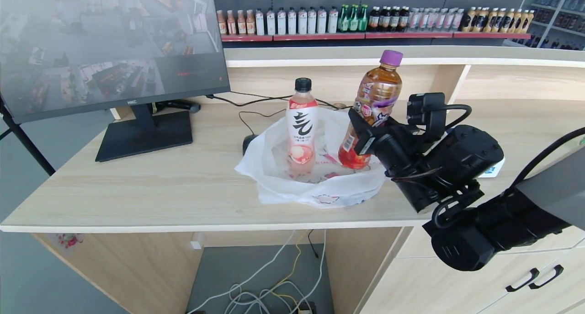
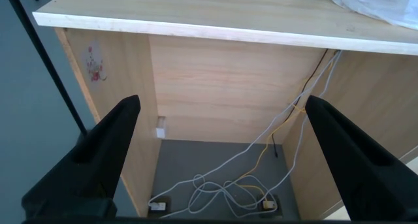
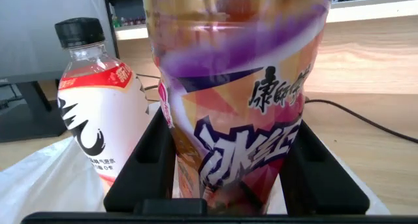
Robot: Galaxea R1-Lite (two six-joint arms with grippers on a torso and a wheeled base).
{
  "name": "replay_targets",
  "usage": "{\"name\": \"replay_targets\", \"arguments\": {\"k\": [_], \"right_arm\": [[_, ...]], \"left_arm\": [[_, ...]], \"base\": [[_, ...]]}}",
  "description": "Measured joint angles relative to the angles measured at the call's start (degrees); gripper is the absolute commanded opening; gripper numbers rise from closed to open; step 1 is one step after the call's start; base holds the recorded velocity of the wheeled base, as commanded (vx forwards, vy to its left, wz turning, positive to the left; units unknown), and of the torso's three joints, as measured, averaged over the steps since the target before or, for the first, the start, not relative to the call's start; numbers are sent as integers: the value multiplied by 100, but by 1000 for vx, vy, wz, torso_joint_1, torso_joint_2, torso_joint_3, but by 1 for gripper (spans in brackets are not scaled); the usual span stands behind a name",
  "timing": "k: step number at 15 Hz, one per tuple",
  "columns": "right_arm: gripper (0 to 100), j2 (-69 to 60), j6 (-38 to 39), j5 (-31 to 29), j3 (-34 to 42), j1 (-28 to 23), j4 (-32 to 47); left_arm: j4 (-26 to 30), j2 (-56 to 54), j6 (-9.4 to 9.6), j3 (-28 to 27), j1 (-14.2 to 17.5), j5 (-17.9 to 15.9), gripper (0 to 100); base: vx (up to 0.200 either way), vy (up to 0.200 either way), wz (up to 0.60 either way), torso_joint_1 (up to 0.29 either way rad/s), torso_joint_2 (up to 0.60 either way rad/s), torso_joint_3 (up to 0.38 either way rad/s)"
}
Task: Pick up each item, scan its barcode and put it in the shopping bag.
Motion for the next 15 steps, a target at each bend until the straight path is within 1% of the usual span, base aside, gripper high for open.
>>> {"name": "replay_targets", "arguments": {"k": [2, 5, 9, 15], "right_arm": [[0, 101, 111, -20, -71, -52, -10], [0, 252, 66, -20, -232, -62, -2], [0, 482, 55, -35, -416, -236, 4], [0, 835, 1, -49, -716, -247, -2]], "left_arm": [[-2, 0, 2, 0, 2, 0, 100], [-2, 0, 2, 0, 2, 0, 100], [-2, 0, 2, 0, 2, 0, 100], [-2, 0, 2, 0, 2, 0, 100]], "base": [[0, 0, 0, 0, 0, 0], [0, 0, 0, 0, 0, 0], [0, 0, 0, 0, 0, 0], [0, 0, 0, 0, 0, 0]]}}
